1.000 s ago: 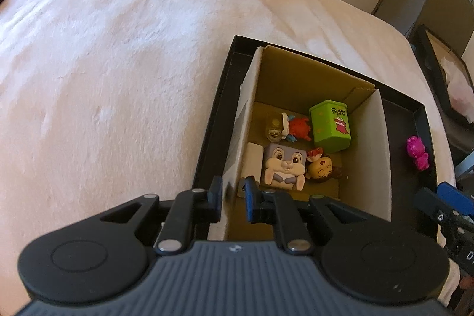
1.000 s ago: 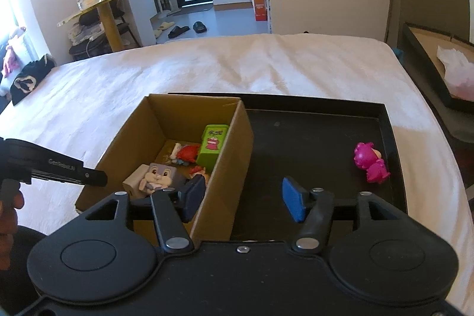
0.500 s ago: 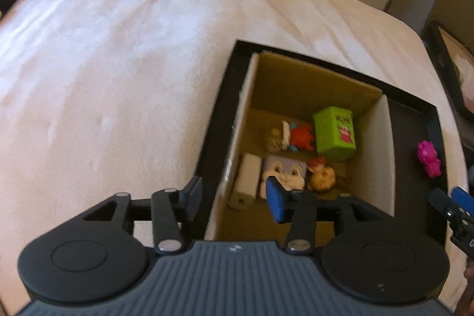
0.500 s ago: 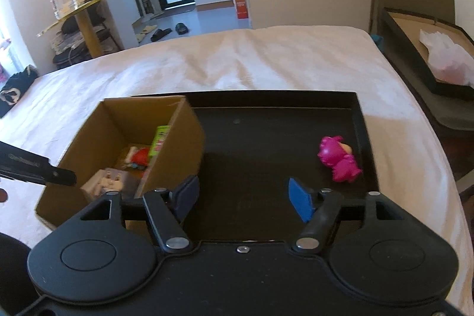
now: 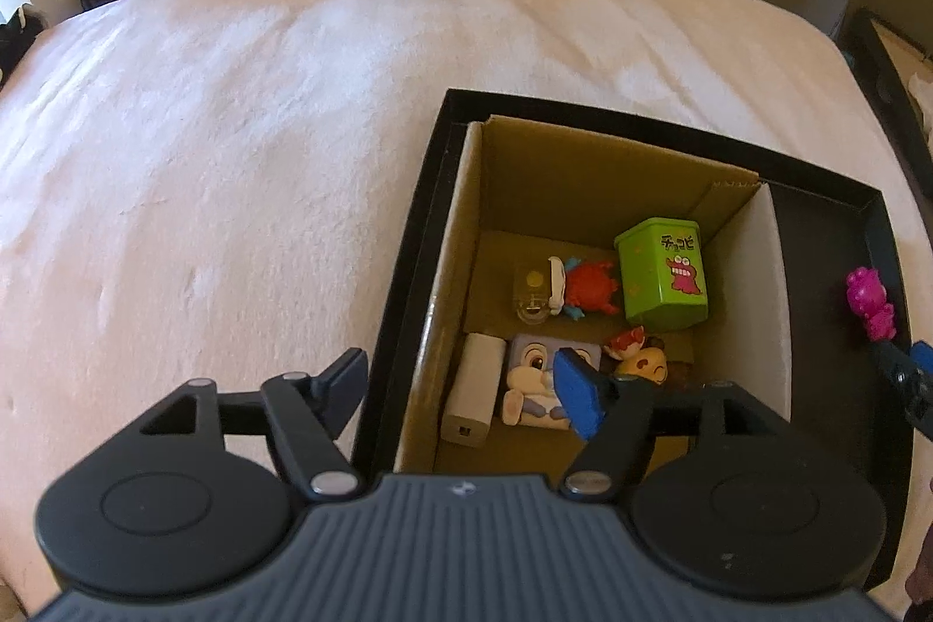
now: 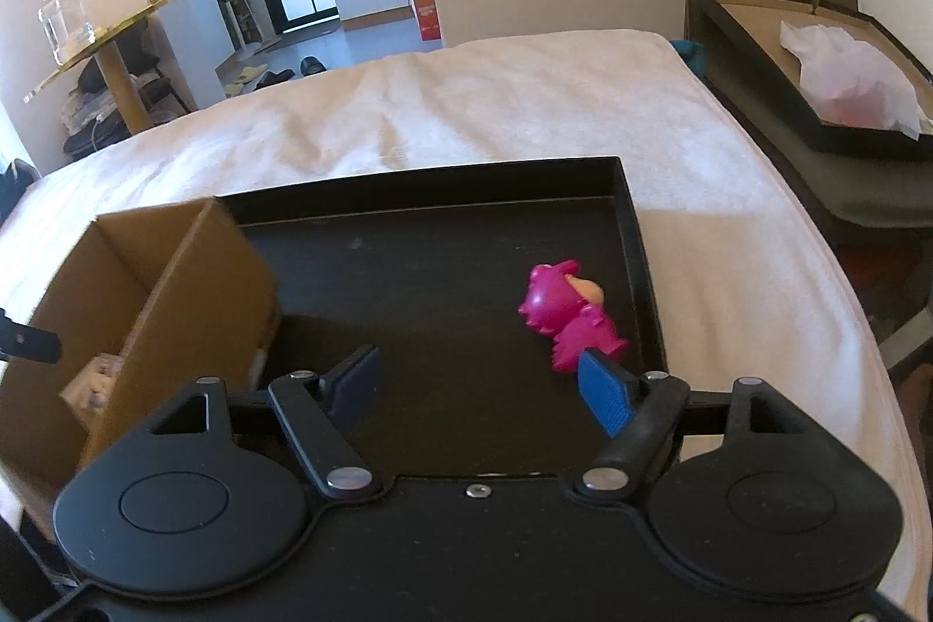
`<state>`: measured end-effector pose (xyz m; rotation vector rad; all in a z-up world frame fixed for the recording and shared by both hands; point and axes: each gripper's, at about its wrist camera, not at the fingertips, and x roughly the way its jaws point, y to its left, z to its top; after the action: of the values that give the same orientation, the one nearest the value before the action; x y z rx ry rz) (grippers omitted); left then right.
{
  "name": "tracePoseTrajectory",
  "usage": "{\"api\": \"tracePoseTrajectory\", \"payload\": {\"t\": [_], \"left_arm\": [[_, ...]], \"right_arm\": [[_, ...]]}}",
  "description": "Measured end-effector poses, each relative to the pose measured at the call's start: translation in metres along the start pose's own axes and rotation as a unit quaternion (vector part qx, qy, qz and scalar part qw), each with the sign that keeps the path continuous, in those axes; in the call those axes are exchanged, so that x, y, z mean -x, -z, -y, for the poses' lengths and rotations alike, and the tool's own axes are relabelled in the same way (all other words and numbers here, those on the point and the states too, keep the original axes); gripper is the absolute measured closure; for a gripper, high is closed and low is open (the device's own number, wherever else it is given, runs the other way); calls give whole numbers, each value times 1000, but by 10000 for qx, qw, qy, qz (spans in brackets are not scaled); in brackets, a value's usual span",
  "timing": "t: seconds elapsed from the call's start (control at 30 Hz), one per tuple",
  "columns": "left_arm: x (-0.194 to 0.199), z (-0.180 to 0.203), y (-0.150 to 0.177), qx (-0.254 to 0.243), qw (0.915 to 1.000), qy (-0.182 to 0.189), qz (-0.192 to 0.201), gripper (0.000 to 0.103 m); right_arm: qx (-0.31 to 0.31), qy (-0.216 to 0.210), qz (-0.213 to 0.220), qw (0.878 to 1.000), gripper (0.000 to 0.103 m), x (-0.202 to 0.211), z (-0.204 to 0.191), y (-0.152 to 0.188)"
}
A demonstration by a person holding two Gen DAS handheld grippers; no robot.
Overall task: Organize rigid objects
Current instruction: 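Move the right gripper to the pink figurine and grasp it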
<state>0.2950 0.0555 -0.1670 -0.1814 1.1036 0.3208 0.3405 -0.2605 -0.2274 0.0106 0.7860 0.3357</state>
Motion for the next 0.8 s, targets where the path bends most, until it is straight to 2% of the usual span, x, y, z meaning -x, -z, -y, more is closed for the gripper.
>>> {"api": "tracePoseTrajectory", "payload": {"t": [0.17,0.37,0.53,0.6,0.63,0.67,0.7,0.8], "left_arm": [[-6,9,-6,-155,9998,-121,-31,34],[-10,21,-12,-266,9995,-194,28,34],[-11,26,-10,-225,9995,-240,-20,34],[-10,26,-8,-282,9992,-293,-4,34],[-10,26,-7,-283,9991,-301,-16,34],[-10,24,-7,-273,9991,-317,-28,34],[-10,23,-6,-253,9991,-338,-34,34],[-7,17,-3,-204,9992,-352,-45,34]], "right_arm": [[5,204,215,9996,29,-13,13,-3],[-354,154,219,9990,30,-30,30,-8],[-317,83,184,9993,31,-44,28,-9],[-398,121,80,9991,35,-48,30,-7],[-450,116,15,9989,43,-50,33,-5],[-523,90,-95,9985,59,-52,35,-3],[-588,82,-198,9980,66,-53,36,-2],[-520,100,-146,9985,68,-45,34,2]]}}
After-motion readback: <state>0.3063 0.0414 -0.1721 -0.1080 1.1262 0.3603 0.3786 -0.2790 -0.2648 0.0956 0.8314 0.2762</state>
